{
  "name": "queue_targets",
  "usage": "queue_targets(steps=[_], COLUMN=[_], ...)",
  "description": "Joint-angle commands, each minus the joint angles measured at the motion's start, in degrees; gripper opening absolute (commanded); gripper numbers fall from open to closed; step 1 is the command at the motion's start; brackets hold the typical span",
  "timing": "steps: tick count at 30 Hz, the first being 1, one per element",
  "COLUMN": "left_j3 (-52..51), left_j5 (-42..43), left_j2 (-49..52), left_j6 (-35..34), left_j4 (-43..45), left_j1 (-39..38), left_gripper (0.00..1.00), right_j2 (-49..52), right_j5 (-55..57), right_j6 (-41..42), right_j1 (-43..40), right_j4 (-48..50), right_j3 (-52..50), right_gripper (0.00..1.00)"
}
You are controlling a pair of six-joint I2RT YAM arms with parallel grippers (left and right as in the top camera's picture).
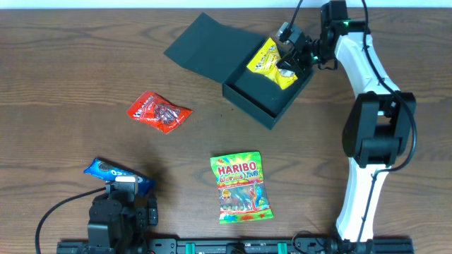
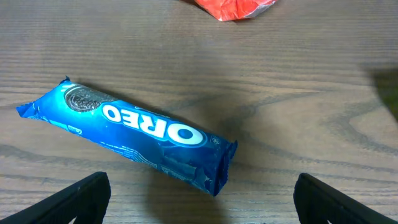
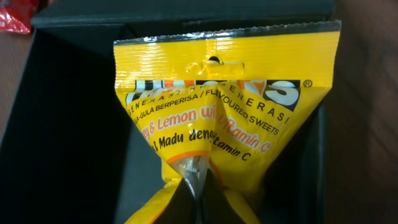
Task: Pack container
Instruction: 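Carry the yellow bag with the right gripper into the black box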
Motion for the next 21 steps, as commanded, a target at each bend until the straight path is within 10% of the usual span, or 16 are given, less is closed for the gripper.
queue_targets(steps=[1,18,21], left_j3=[-1.6,-1.6,-1.6], left_j5=[-0.6,-0.6,-0.6], left_j2=[-0.3,-0.3,-0.3], left_j6=[0.8,0.8,0.8], left_j4=[-1.4,-1.4,-1.4], left_j1=[0.1,0.1,0.1], left_gripper=[0.95,0.95,0.95], right_j2=[1.2,1.3,1.3], right_j5=[-1.2,1.4,1.4], right_j6=[1.9,3.8,5.4], right_j1=[-0.7,-0.5,-0.5], right_j4=[0.3,-1.0,-1.2], right_j3=[1.4,1.4,1.4], right_gripper=[0.01,0.02,0.53])
